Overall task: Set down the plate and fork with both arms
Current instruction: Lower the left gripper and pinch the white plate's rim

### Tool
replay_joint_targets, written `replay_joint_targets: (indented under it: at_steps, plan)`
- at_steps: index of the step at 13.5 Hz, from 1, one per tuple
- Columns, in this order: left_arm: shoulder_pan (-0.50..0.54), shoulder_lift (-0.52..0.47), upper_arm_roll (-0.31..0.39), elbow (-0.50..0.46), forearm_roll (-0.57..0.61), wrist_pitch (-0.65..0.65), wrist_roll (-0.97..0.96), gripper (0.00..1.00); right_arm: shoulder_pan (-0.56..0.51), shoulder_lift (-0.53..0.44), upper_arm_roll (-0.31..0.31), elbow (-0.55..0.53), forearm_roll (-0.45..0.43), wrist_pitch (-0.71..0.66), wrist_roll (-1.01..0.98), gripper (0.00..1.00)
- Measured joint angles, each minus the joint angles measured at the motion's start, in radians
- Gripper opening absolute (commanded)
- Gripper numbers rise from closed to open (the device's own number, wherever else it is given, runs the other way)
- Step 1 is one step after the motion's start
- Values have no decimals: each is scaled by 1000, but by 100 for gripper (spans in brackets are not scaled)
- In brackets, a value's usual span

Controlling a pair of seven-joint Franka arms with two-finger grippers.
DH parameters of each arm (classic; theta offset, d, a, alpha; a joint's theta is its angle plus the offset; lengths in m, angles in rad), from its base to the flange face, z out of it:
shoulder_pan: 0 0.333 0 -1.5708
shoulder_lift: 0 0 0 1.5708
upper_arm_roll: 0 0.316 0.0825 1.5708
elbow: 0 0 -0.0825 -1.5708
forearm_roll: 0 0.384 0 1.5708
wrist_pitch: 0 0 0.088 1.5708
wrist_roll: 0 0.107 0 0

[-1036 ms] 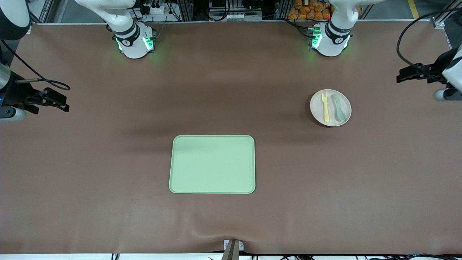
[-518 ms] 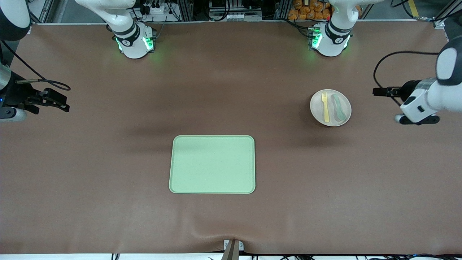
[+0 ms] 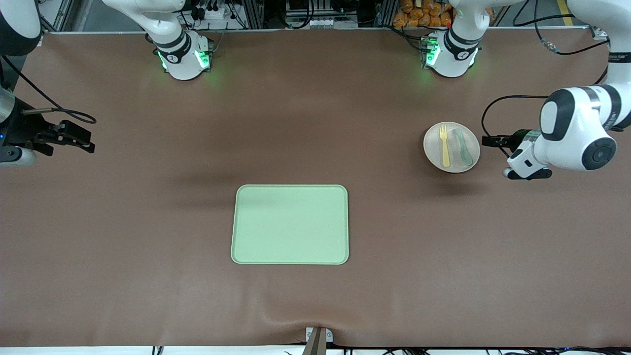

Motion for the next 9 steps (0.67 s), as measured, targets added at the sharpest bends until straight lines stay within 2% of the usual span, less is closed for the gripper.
replay_joint_targets:
  at_steps: [3, 9]
  plan:
    - [48, 14, 1, -84, 0, 129, 33, 100, 0, 0, 0, 0, 0, 0, 0, 100]
    - [51, 120, -3, -117, 0, 278, 35, 100, -2, 0, 0, 0, 0, 0, 0, 100]
